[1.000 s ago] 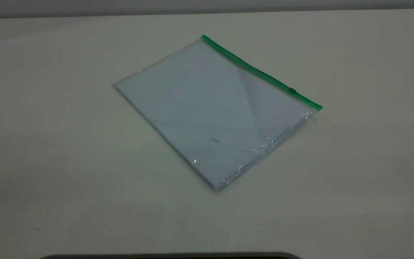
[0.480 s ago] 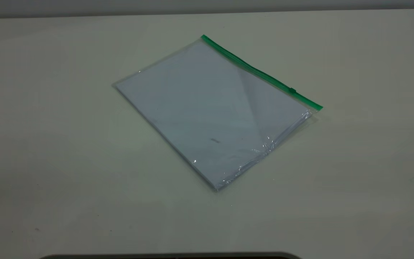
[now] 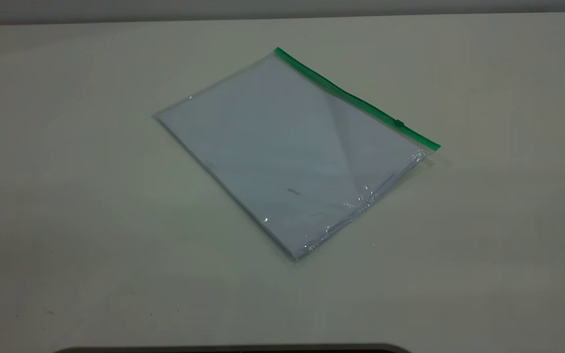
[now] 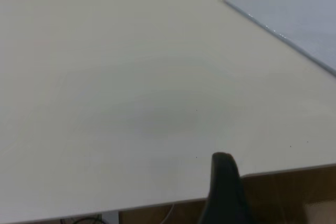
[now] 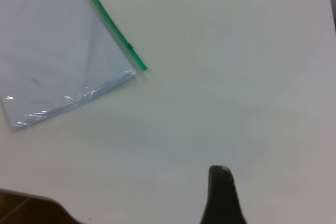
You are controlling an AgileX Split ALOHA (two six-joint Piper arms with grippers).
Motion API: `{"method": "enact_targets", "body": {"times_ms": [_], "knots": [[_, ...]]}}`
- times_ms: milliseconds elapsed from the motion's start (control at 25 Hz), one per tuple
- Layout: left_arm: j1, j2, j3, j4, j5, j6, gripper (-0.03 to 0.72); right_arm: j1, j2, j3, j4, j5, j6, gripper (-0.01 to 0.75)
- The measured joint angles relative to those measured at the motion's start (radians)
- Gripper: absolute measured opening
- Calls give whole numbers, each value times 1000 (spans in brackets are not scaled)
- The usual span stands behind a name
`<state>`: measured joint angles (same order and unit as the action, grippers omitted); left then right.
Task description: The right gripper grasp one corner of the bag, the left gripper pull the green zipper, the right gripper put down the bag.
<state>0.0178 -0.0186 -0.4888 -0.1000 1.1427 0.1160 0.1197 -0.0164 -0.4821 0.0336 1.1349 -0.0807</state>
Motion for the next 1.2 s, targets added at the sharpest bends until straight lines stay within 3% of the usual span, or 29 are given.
{"method": "enact_targets", "body": {"times_ms": [320, 640, 1200], "knots": [[0, 33, -38, 22, -7, -7, 593, 0, 2, -15, 12, -1, 5, 570], [0, 390, -158, 44, -106, -13, 593, 0, 290, -192, 20, 0, 8, 570], [0, 1148, -450, -59, -431, 17, 593, 0, 922, -200, 90, -282, 0, 570]]}}
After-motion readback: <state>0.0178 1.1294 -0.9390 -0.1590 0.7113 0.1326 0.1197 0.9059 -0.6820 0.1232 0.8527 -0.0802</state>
